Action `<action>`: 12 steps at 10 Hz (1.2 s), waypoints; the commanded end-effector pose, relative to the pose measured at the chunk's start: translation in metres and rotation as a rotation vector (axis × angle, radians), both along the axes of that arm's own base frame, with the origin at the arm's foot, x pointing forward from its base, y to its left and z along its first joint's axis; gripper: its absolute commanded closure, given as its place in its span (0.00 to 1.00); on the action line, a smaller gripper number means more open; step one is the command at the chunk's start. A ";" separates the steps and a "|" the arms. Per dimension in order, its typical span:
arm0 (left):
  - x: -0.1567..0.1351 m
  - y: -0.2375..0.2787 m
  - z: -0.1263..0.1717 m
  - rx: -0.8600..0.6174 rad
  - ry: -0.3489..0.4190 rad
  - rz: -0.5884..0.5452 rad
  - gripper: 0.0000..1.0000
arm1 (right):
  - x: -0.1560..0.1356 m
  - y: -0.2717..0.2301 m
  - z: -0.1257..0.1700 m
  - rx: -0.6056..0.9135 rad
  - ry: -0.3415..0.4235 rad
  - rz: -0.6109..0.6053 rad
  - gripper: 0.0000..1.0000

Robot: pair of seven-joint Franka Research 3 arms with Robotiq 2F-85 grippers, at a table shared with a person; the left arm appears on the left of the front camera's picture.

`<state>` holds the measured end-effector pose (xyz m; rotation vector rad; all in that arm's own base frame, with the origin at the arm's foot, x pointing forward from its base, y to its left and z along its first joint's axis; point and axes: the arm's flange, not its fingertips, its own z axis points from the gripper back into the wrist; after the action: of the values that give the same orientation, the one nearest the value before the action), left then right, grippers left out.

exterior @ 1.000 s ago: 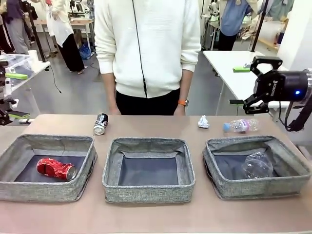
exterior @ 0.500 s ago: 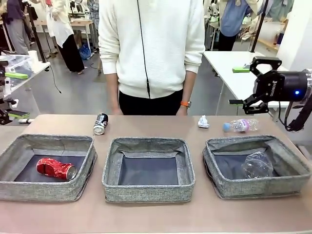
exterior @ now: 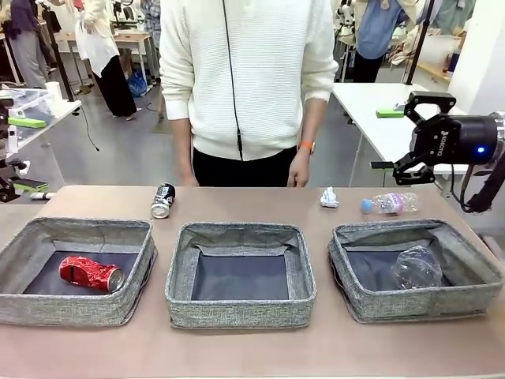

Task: Sort the waste into the appropriate baskets.
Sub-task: Pick up the waste item pointed out by the person.

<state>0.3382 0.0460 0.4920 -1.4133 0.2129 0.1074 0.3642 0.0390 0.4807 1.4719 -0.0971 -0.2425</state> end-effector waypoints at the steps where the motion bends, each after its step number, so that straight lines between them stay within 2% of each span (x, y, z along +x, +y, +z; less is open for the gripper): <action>1: -0.002 -0.002 0.003 -0.020 0.009 0.003 0.00 | -0.001 0.000 0.001 0.003 -0.017 0.016 0.00; 11: -0.002 -0.002 0.003 -0.020 0.009 0.003 0.00 | -0.001 0.000 0.001 0.003 -0.017 0.016 0.00; 12: -0.002 -0.002 0.003 -0.020 0.009 0.003 0.00 | 0.000 0.000 0.000 0.000 0.000 0.000 0.00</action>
<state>0.3382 0.0460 0.4920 -1.4136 0.2128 0.1074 0.3642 0.0390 0.4806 1.4719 -0.0967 -0.2430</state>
